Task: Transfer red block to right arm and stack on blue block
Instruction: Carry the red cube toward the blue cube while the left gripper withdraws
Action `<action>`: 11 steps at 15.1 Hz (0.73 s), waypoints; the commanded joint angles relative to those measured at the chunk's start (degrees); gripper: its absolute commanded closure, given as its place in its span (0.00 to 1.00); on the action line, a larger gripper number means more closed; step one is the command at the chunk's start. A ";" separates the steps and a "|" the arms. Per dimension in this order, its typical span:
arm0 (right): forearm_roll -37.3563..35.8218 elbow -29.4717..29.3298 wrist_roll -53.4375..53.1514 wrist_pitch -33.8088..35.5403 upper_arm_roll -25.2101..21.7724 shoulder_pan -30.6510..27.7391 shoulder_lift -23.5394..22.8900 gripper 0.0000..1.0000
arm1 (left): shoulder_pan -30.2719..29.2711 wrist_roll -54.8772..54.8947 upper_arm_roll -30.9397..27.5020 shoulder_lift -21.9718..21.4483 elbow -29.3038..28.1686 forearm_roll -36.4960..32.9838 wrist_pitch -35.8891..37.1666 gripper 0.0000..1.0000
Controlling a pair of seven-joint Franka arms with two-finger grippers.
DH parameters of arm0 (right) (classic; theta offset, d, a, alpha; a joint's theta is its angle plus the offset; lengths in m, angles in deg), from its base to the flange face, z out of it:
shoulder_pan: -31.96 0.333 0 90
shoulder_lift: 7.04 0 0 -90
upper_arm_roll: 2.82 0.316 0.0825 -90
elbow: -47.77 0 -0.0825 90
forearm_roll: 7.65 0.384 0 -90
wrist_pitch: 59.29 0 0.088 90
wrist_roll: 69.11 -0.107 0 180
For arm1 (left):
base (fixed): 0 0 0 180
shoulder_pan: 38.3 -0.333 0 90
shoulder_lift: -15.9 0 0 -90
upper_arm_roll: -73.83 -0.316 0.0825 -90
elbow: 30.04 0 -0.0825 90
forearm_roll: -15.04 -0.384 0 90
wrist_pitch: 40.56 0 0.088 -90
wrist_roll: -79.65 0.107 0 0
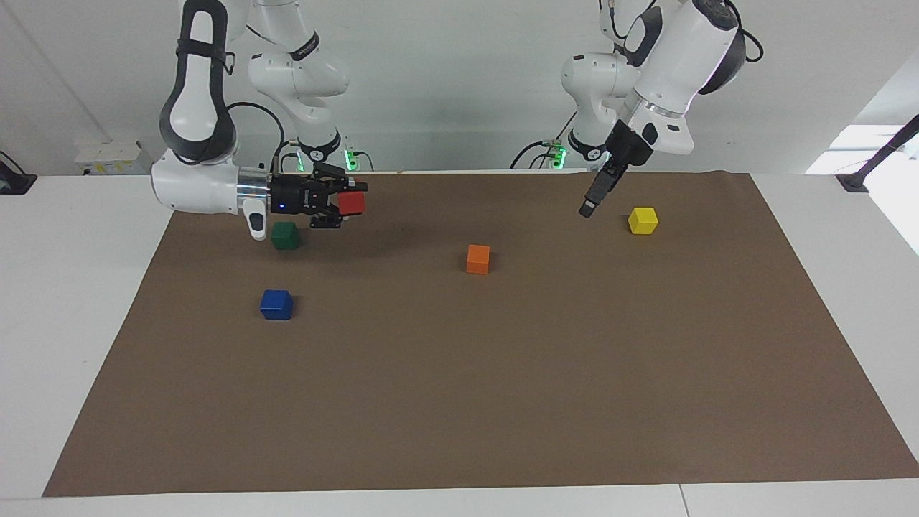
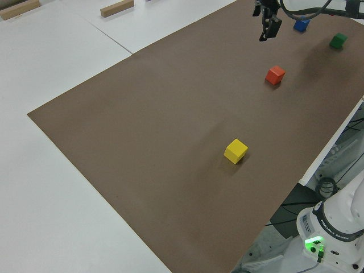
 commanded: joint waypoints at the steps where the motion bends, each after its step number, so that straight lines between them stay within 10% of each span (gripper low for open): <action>1: -12.18 -5.96 -6.09 -4.61 0.60 -1.63 -1.19 1.00 | -2.22 12.35 0.49 3.66 7.04 -6.60 7.05 0.00; 11: -45.87 -7.04 -38.34 -31.41 1.21 4.16 -3.29 1.00 | -9.78 47.38 0.49 5.60 13.12 -13.56 21.22 0.00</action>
